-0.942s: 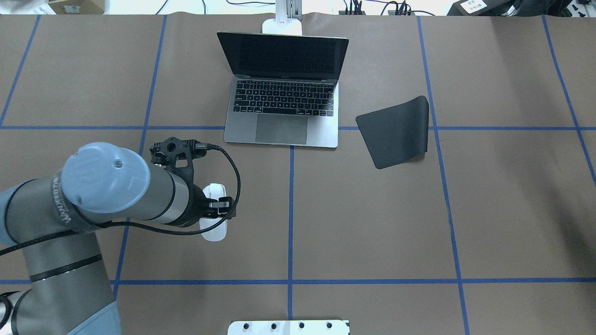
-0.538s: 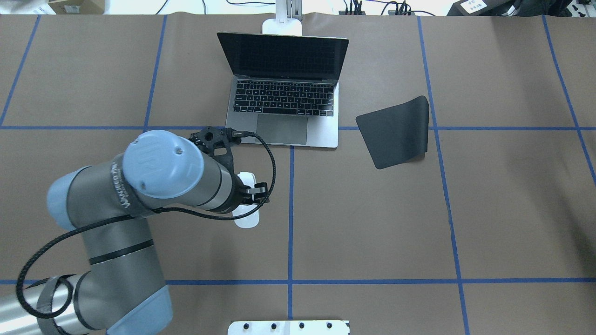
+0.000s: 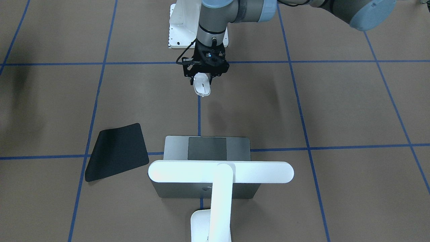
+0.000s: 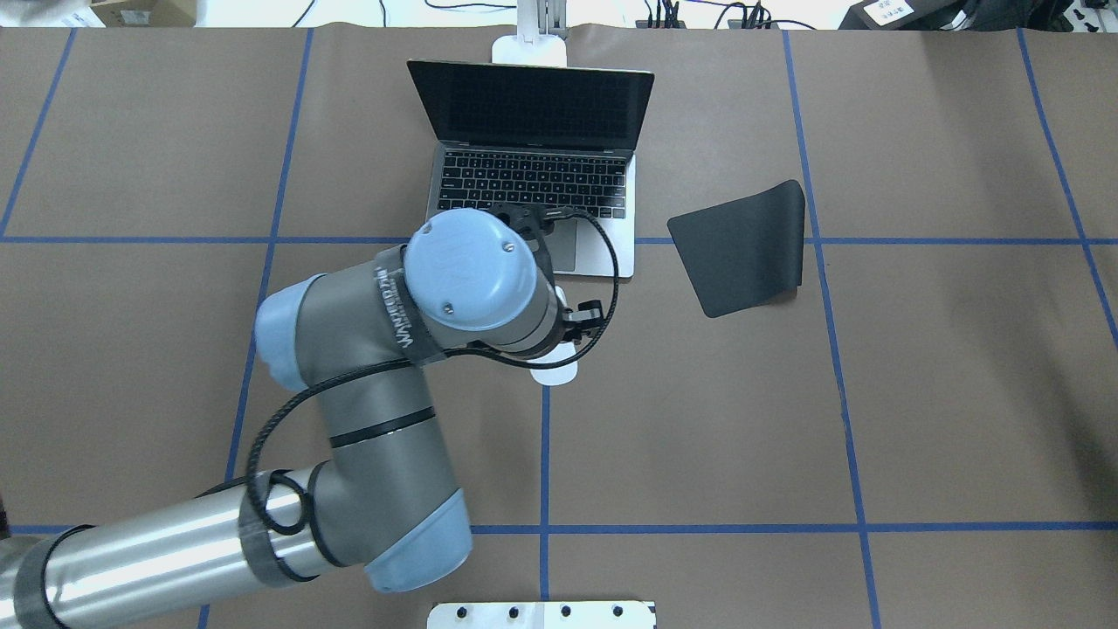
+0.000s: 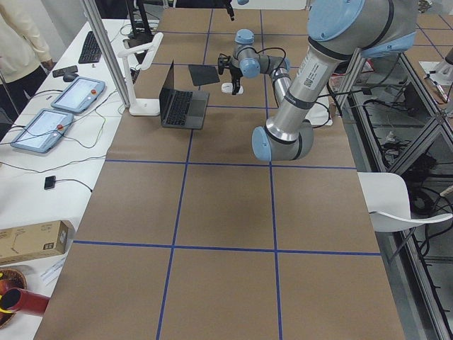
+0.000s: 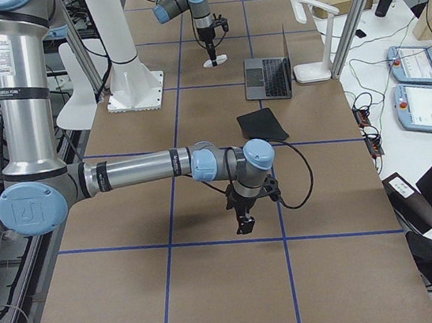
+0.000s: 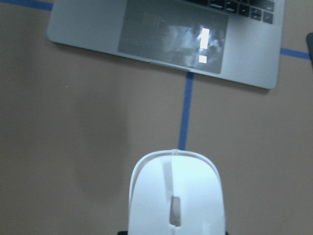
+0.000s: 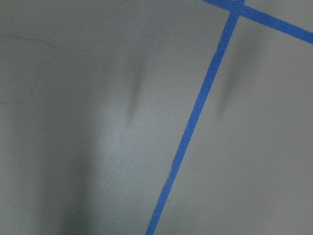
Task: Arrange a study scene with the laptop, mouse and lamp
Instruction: 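Carry the mouse with the left gripper over the mouse pad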
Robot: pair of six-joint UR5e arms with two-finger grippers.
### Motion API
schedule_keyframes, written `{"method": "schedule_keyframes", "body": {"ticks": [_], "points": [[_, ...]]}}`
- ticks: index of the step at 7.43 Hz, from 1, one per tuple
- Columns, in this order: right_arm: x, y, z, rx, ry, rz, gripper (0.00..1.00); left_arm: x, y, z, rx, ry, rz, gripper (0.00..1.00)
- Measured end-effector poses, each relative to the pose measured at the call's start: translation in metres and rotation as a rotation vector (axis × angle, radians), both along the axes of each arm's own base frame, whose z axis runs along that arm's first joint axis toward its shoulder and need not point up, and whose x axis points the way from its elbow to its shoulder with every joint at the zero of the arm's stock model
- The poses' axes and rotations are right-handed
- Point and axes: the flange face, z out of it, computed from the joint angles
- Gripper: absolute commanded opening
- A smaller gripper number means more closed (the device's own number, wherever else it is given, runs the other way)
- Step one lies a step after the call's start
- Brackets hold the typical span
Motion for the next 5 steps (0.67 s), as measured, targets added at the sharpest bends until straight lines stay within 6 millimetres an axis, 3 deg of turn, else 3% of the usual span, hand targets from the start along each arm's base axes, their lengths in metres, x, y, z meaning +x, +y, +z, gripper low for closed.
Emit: {"method": "schedule_keyframes", "body": {"ticks": [3,5], "points": [[0.001,0.001,0.002,-0.004,0.002,0.003,1.0,0.055,-0.029,-0.053,0.009,-0.002,-0.074,0.0],[0.001,0.001,-0.001,0.002,-0.001,0.003,1.0,0.092,-0.04,-0.079,0.024,0.01,-0.136,0.0]]}}
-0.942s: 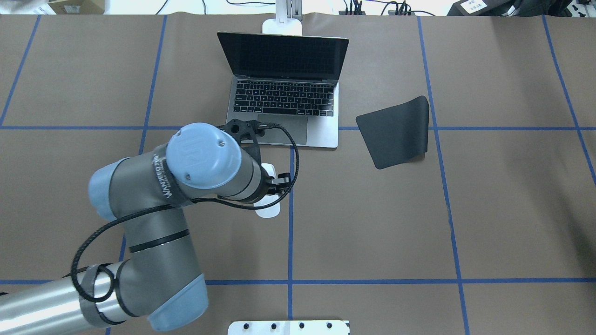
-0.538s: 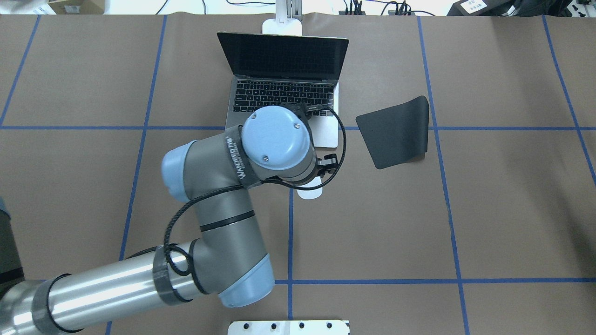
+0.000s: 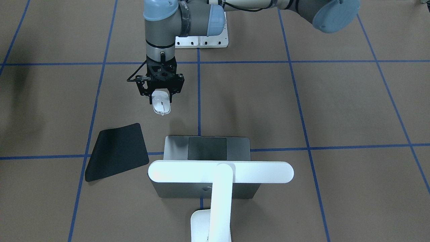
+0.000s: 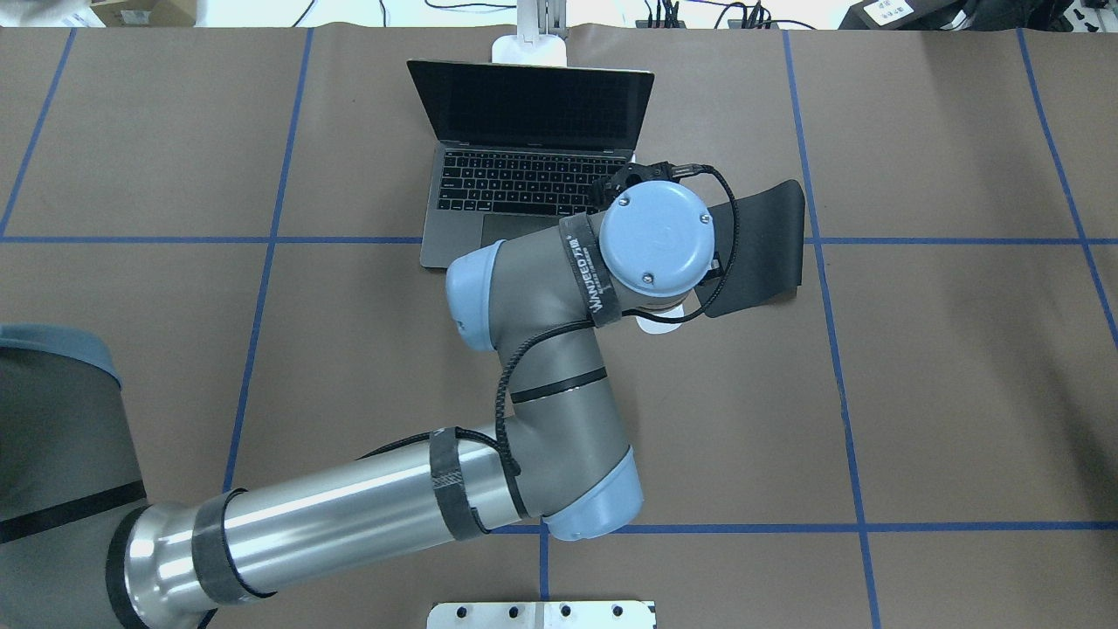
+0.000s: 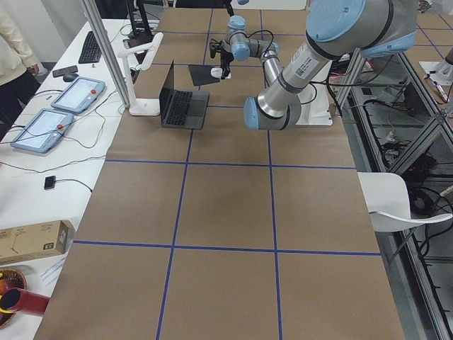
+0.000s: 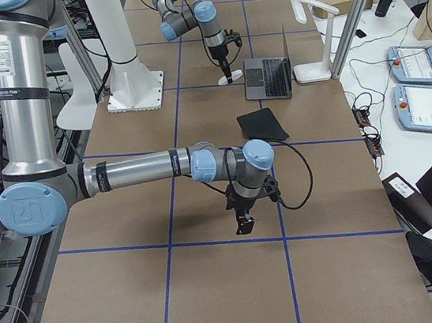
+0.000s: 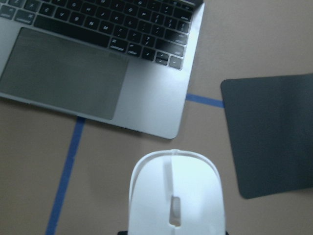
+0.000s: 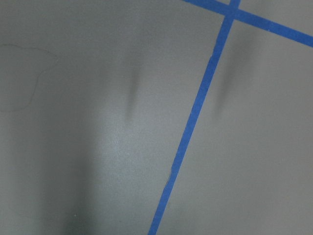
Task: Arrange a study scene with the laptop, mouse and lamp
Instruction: 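Carry the mouse with the left gripper over the mouse pad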
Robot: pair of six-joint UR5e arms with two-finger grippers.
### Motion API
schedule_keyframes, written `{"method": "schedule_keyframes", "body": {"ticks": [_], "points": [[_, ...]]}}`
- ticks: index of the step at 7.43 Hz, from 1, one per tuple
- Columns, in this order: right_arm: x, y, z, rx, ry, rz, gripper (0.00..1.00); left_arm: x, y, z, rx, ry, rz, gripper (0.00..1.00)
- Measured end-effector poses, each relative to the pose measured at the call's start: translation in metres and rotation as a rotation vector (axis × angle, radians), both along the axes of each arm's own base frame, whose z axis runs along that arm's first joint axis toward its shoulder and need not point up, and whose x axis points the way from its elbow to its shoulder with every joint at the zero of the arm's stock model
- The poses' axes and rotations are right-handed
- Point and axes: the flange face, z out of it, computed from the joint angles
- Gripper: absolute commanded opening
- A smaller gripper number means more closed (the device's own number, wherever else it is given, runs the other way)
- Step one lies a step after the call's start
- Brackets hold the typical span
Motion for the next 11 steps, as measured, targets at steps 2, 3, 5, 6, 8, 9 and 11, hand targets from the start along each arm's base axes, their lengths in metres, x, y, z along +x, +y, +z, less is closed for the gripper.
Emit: {"method": "schedule_keyframes", "body": {"ticks": [2,3,5,6,8,9,11], "points": [[0.0,0.0,-0.001,0.002,0.0,0.0,1.0,0.033,0.0,-0.014,0.033,0.011,-0.069,0.0],[0.0,0.0,-0.003,0.005,0.0,0.0,1.0,0.048,0.0,-0.015,0.052,0.014,-0.099,0.0],[-0.001,-0.001,-0.01,0.019,-0.004,0.0,1.0,0.077,0.008,-0.013,0.094,0.014,-0.153,0.0],[0.0,0.0,-0.015,0.03,-0.007,0.0,1.0,0.087,0.017,-0.013,0.108,0.012,-0.171,0.0],[0.001,0.007,-0.026,0.049,-0.014,0.001,1.0,0.109,0.034,-0.007,0.135,-0.001,-0.21,0.0],[0.002,0.009,-0.028,0.052,-0.017,0.002,1.0,0.116,0.038,-0.009,0.148,0.0,-0.223,0.0],[0.003,0.013,-0.028,0.05,-0.018,0.001,1.0,0.119,0.04,-0.02,0.168,0.006,-0.249,0.0]]}}
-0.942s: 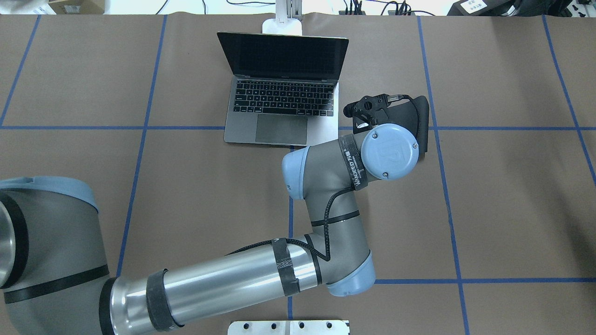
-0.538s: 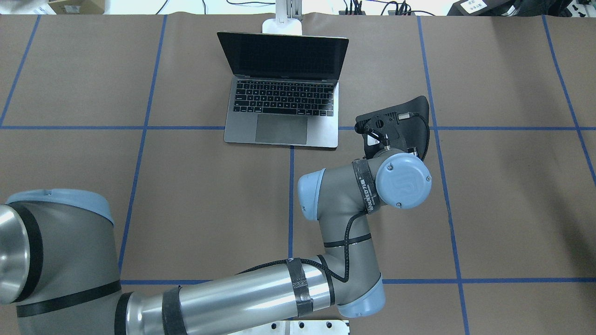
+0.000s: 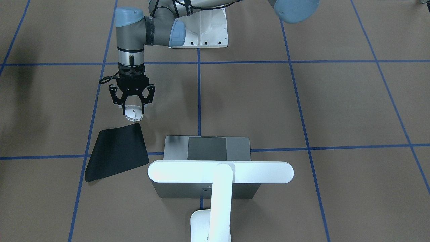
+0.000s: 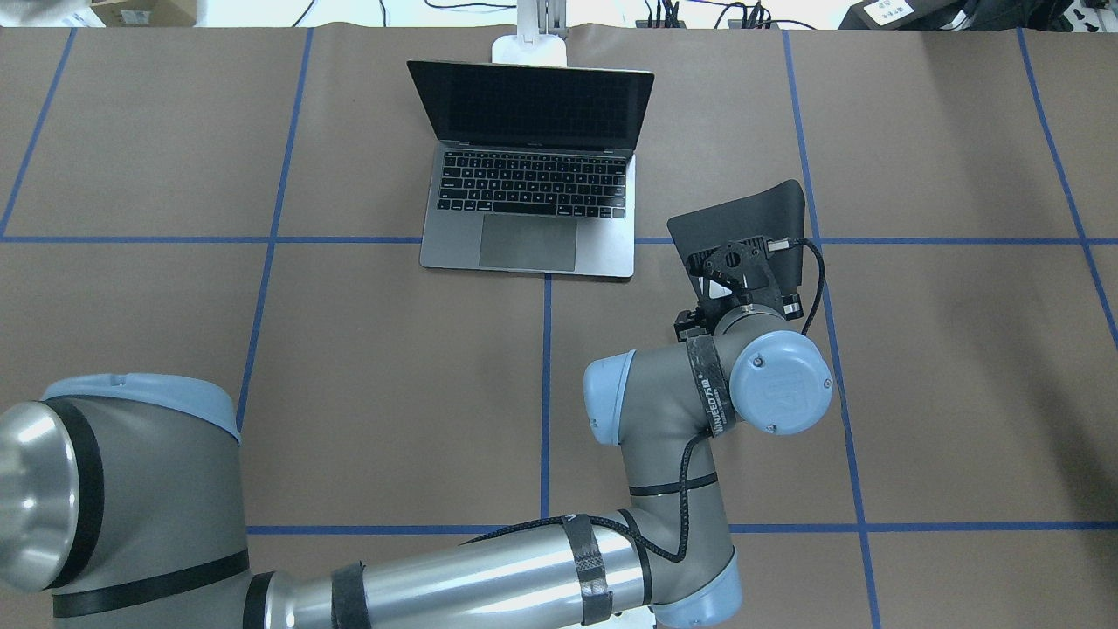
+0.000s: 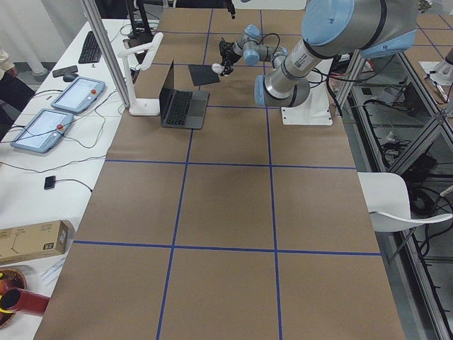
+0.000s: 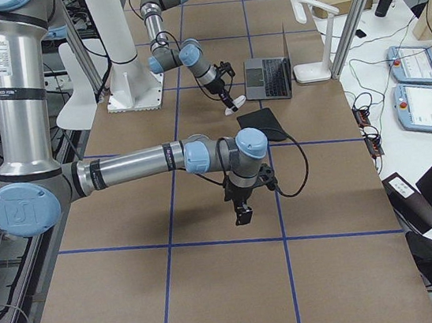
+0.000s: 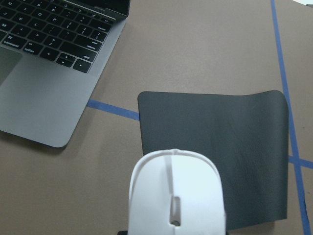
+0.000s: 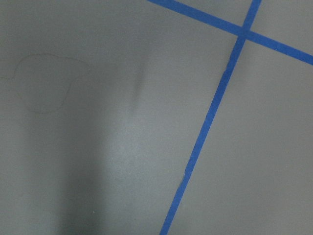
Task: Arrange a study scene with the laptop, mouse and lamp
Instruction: 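Carry the mouse with the left gripper over the mouse pad, then lower the mouse onto the pad and open the left gripper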
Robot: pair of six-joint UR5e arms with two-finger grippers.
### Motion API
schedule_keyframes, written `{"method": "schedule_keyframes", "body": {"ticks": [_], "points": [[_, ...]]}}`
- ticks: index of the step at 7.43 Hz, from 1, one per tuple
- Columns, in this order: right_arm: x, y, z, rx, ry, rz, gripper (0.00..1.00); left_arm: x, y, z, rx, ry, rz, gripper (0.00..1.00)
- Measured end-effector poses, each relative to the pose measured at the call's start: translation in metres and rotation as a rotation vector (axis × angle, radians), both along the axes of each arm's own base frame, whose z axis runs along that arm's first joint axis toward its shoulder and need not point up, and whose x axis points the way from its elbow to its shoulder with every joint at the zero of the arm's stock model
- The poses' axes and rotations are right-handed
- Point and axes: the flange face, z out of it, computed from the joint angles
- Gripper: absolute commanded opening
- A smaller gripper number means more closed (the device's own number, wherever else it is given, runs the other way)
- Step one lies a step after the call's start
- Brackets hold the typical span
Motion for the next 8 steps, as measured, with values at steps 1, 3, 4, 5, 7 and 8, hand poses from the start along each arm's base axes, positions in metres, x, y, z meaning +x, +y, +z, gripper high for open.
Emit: {"method": "schedule_keyframes", "body": {"ticks": [1,3,4,5,7,8], "points": [[0.0,0.001,0.0,0.0,0.0,0.0,1.0,-0.001,-0.002,-0.005,0.014,-0.001,-0.023,0.0],[0.0,0.001,-0.001,0.001,-0.004,-0.001,1.0,-0.004,-0.006,-0.012,0.04,-0.004,-0.069,0.0],[0.0,0.001,-0.001,0.001,-0.006,-0.002,1.0,-0.006,-0.009,-0.013,0.051,-0.007,-0.089,0.0],[0.0,0.002,-0.001,0.001,-0.007,-0.002,1.0,-0.008,-0.013,-0.014,0.06,-0.01,-0.106,0.15],[0.0,0.002,-0.002,0.002,-0.008,-0.003,1.0,-0.011,-0.017,-0.016,0.076,-0.012,-0.13,0.6],[0.0,0.004,-0.002,0.003,-0.01,-0.003,1.0,-0.012,-0.018,-0.017,0.084,-0.012,-0.144,0.63]]}}
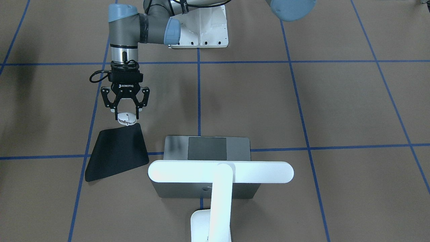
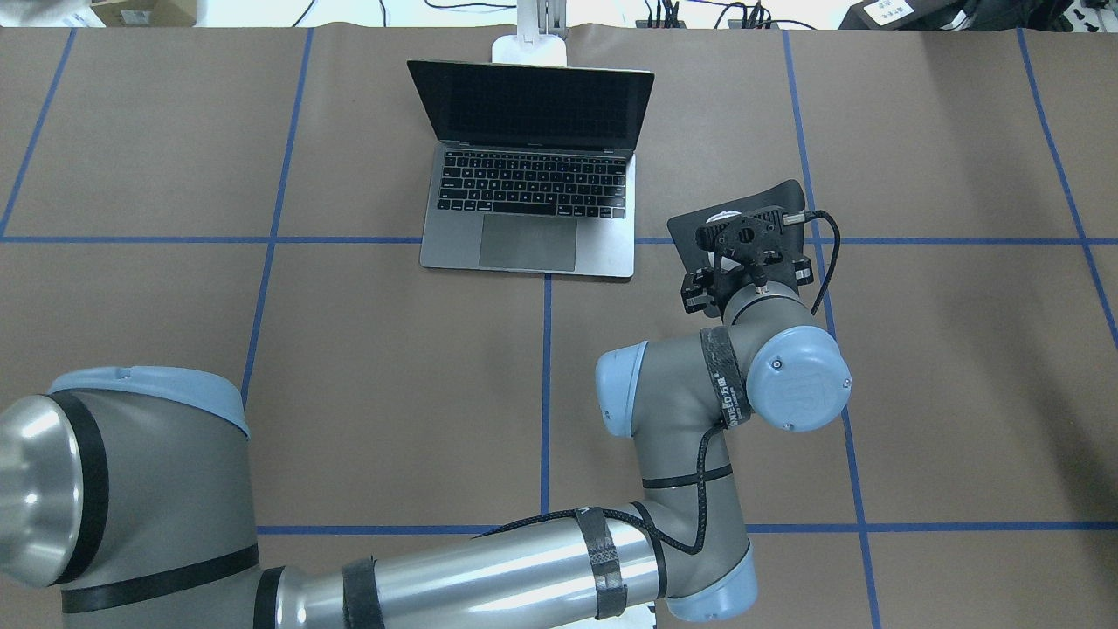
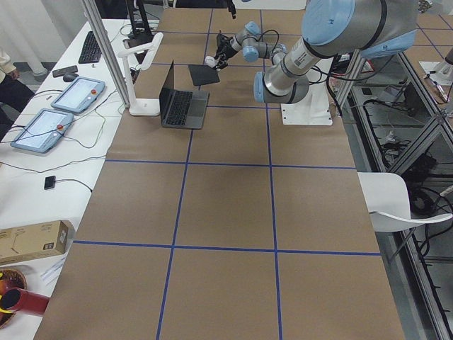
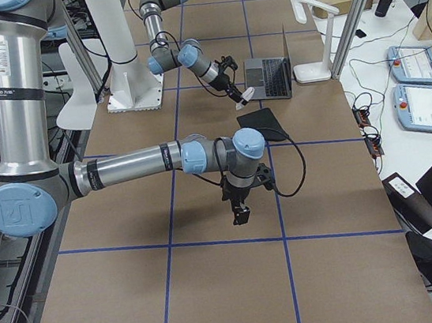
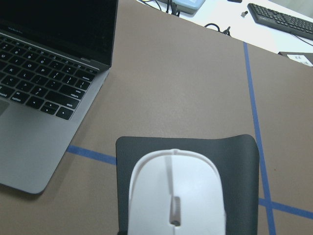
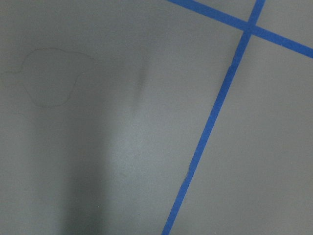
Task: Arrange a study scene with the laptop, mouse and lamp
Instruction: 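Lower the mouse onto the pad and open the left gripper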
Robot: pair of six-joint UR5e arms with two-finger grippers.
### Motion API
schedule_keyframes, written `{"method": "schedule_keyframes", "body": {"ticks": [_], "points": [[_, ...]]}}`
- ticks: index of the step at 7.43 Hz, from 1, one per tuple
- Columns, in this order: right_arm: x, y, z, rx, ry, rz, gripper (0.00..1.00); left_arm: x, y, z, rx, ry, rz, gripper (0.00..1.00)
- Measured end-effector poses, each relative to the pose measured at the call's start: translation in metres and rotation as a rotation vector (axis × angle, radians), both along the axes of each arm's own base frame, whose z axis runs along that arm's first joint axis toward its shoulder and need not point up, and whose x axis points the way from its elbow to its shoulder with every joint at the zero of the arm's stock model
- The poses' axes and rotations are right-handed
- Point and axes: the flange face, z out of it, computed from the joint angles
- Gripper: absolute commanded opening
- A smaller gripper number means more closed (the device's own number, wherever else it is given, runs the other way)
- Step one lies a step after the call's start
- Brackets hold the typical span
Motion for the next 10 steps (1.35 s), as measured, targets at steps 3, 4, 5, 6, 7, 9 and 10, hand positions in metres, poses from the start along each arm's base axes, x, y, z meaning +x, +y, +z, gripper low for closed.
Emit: {"method": "schedule_keyframes", "body": {"ticks": [3,4,5,6,7,9,10], "points": [[-0.0004,0.0024,-0.0014,-0.002,-0.013,-0.001,1.0,-0.0046,-0.0035,-0.0053,0.023,0.024,-0.037,0.67],[-0.0005,0.0026,-0.0015,-0.001,-0.014,-0.001,1.0,-0.0054,-0.0037,-0.0068,0.026,0.029,-0.042,1.0],[-0.0003,0.0033,-0.0009,-0.003,-0.014,-0.002,1.0,-0.0055,-0.0034,-0.0075,0.028,0.032,-0.043,1.0],[-0.0002,0.0041,-0.0004,-0.003,-0.014,-0.002,1.0,-0.0054,-0.003,-0.0079,0.028,0.033,-0.044,1.0],[0.0,0.0046,-0.0001,-0.004,-0.014,-0.002,1.0,-0.0056,-0.003,-0.0085,0.029,0.034,-0.044,1.0],[0.0001,0.0053,0.0003,-0.005,-0.014,-0.002,1.0,-0.0061,-0.0035,-0.0093,0.03,0.034,-0.046,1.0],[0.0001,0.0054,0.0004,-0.005,-0.014,-0.002,1.0,-0.0066,-0.0038,-0.0098,0.03,0.036,-0.046,1.0]]}}
